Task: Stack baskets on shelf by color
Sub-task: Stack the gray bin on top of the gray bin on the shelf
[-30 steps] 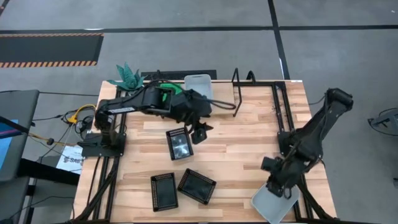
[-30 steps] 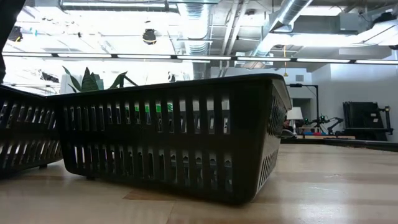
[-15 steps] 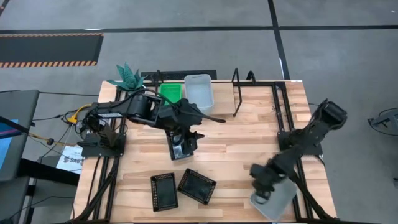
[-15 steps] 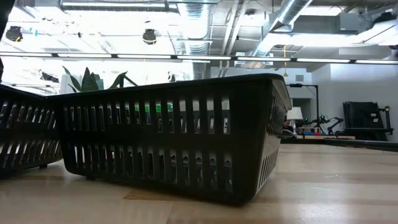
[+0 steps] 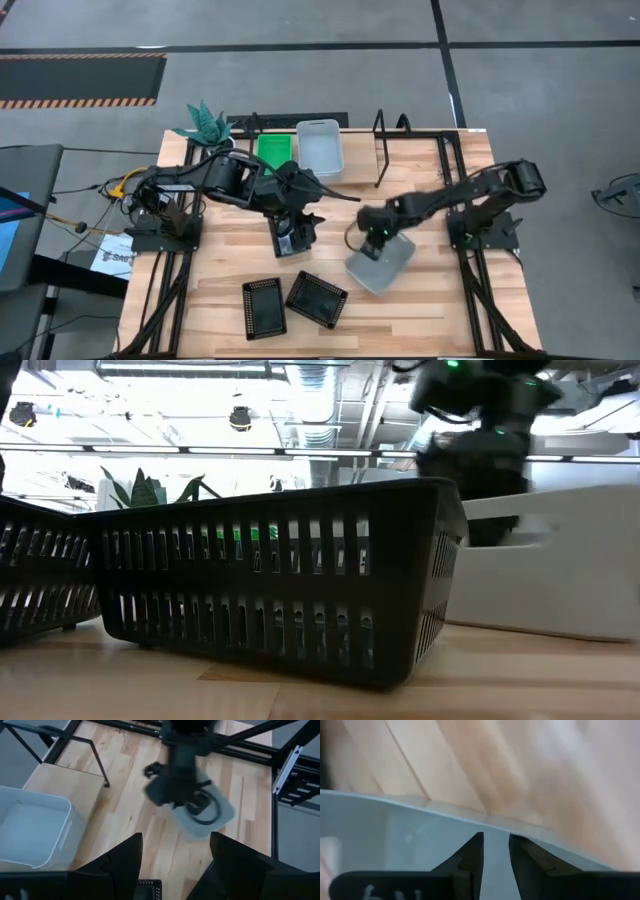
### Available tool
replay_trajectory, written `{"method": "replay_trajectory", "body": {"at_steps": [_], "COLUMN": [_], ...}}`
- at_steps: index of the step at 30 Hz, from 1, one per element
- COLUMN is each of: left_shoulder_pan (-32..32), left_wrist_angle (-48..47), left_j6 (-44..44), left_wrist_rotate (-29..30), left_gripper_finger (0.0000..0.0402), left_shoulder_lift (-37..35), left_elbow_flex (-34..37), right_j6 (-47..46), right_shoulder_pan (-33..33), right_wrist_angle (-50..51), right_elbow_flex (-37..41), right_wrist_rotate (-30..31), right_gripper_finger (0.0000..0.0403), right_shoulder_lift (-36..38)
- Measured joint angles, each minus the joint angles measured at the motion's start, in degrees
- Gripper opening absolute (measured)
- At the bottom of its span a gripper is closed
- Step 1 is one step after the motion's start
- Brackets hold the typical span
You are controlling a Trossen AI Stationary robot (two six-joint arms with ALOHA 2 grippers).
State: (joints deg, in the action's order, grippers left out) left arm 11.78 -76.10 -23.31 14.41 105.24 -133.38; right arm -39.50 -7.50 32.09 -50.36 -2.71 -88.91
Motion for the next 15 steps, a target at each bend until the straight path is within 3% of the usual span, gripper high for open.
{"method": "replay_trajectory", "body": {"at_steps": [3, 8, 12, 15], "left_shoulder_pan": [0.05, 1.00, 3.60, 5.53], "left_wrist_angle": [0.28, 0.43, 2.17, 8.51], "left_j6": [-0.67, 0.00, 2.59, 5.53], "left_wrist_rotate": [0.16, 1.09, 1.27, 1.32], "left_gripper_finger": [0.0220, 0.0220, 0.0220, 0.0220], "left_shoulder_lift": [0.01, 0.12, 0.80, 0.80], "left_elbow_flex": [0.15, 1.39, 3.45, 8.61], "right_j6": [3.94, 5.21, -1.73, -11.71], "right_shoulder_pan": [3.15, 4.07, 0.39, -5.88], "right_wrist_angle": [0.75, 10.04, 20.85, 26.19], "right_elbow_flex": [-3.63, -10.78, -15.44, -16.75], "right_wrist_rotate": [-0.01, -0.09, 0.05, 2.21], "right_gripper_finger": [0.0118, 0.0118, 0.0118, 0.0118], "right_shoulder_lift": [0.42, 5.70, 13.58, 21.23]}}
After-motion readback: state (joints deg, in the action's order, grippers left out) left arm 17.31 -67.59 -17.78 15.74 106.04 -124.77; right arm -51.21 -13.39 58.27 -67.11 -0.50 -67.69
